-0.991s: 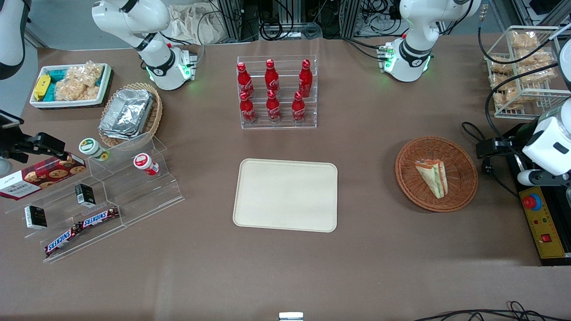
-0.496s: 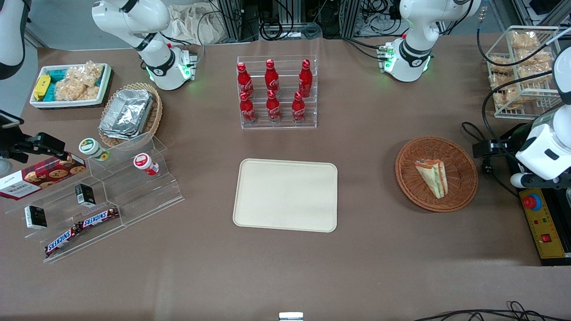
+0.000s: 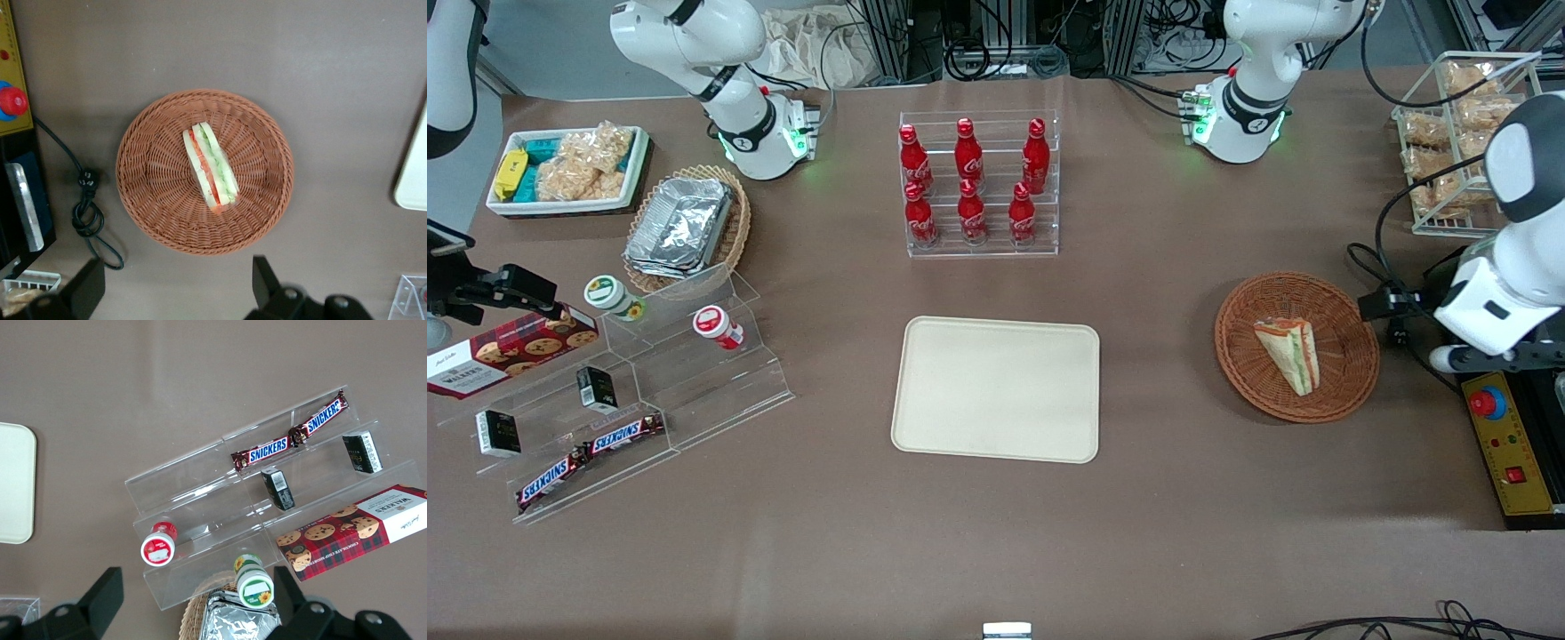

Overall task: Place sandwich from basket to tray
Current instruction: 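Move the left gripper over the sandwich in the wicker basket, then lower the open left gripper around the wrapped sandwich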

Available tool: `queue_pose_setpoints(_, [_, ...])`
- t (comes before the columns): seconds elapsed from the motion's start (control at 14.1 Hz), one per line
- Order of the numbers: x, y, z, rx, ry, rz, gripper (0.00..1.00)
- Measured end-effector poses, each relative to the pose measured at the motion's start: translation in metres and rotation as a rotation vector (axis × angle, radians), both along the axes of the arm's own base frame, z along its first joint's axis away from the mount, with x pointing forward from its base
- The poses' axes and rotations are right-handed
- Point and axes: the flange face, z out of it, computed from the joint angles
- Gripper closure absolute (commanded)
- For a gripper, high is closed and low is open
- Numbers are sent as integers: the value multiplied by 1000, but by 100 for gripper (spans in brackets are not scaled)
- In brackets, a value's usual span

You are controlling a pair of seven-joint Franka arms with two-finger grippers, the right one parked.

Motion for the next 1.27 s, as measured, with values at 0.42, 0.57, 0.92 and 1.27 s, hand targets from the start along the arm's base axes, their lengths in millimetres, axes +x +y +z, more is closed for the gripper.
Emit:
queue_pose_setpoints(0.42, [-1,4,-91,7,25,94,1])
queue_pose_setpoints(0.57, [-7,2,-127,12,19,144,1])
queue_pose_setpoints(0.92, [-8,-5,-191,33,48,286,1])
queue_pose_setpoints(1.27, [-13,-10,-219,39,60,324,2])
